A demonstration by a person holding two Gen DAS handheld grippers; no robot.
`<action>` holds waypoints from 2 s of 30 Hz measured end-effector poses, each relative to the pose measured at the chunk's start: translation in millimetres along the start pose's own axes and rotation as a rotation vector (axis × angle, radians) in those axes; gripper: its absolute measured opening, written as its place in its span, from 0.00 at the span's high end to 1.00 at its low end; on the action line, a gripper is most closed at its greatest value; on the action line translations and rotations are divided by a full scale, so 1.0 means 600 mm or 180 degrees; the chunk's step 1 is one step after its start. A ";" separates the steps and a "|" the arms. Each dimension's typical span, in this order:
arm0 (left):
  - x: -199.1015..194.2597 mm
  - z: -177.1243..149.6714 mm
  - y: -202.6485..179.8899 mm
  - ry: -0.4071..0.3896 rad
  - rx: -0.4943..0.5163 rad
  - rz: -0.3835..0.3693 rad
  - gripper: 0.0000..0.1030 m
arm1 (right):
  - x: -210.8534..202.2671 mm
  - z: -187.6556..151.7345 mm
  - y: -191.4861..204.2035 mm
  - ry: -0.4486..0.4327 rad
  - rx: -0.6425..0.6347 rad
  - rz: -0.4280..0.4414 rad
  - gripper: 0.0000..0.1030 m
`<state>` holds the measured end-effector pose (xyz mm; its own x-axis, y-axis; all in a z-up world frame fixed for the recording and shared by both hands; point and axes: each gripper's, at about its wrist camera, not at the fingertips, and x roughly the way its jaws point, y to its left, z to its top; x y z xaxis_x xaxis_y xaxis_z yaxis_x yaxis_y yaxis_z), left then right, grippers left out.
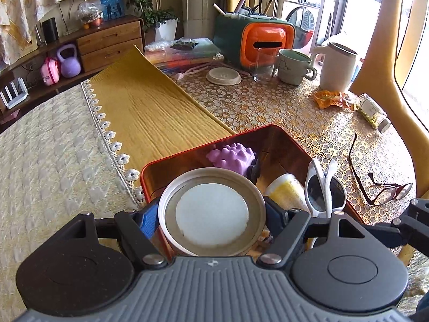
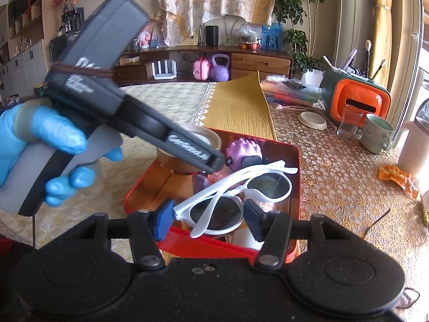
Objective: Organize rigid objects
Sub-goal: 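Lower and open the left tool to release the lid while the right tool releases the sunglasses in the tin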
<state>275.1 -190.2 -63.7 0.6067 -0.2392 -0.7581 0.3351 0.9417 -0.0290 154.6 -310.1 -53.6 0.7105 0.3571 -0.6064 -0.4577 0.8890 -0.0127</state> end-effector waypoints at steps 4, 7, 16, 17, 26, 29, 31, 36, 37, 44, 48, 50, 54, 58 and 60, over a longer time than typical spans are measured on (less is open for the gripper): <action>0.022 0.009 -0.004 0.0041 -0.0013 -0.0004 0.25 | 0.015 0.002 -0.001 0.0034 -0.0066 -0.0030 0.46; 0.036 0.013 -0.007 0.0061 0.0009 -0.0007 0.25 | 0.027 0.001 -0.004 0.0065 -0.0074 -0.0043 0.46; 0.056 0.006 -0.019 0.0100 0.0058 -0.0058 0.25 | 0.044 -0.004 0.001 0.0154 -0.0172 -0.0083 0.46; 0.057 0.005 -0.018 0.0105 0.0046 -0.0071 0.25 | 0.046 -0.005 0.002 0.0160 -0.0169 -0.0088 0.46; 0.064 -0.003 -0.009 0.0147 0.0008 -0.0116 0.25 | 0.055 -0.005 -0.003 0.0176 -0.0093 -0.0131 0.46; 0.063 -0.006 -0.011 0.0141 0.0010 -0.0131 0.25 | 0.055 -0.006 -0.004 0.0185 -0.0084 -0.0153 0.45; 0.060 -0.007 -0.011 0.0131 0.0000 -0.0143 0.25 | 0.054 -0.006 -0.004 0.0187 -0.0083 -0.0162 0.45; 0.040 -0.008 -0.006 0.0033 -0.0012 -0.0180 0.25 | 0.050 -0.006 0.000 0.0185 -0.0086 -0.0198 0.44; 0.035 -0.009 -0.004 0.0016 -0.0018 -0.0186 0.25 | 0.048 -0.006 0.001 0.0183 -0.0088 -0.0206 0.44; 0.000 -0.019 0.008 -0.0088 -0.0043 -0.0208 0.25 | 0.032 -0.006 0.003 0.0162 -0.0036 -0.0239 0.42; -0.028 -0.028 0.010 -0.0198 0.0008 -0.0180 0.25 | 0.016 -0.004 -0.001 0.0109 0.0089 -0.0257 0.39; -0.043 -0.032 0.011 -0.0257 0.0030 -0.0167 0.25 | 0.007 0.000 -0.006 0.0076 0.0180 -0.0246 0.38; -0.074 -0.042 0.015 -0.0363 0.0051 -0.0151 0.25 | -0.012 0.004 -0.011 -0.0004 0.0335 -0.0224 0.38; -0.107 -0.049 0.021 -0.0467 0.0012 -0.0159 0.25 | -0.033 0.008 -0.009 -0.0097 0.0456 -0.0187 0.35; -0.123 -0.055 0.024 -0.0523 0.0017 -0.0166 0.25 | -0.041 0.009 -0.006 -0.0136 0.0494 -0.0165 0.34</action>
<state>211.4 -151.2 -29.8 0.6978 -0.3236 -0.6390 0.3728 0.9259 -0.0617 141.9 -320.5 -34.5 0.7546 0.3184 -0.5738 -0.3340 0.9390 0.0819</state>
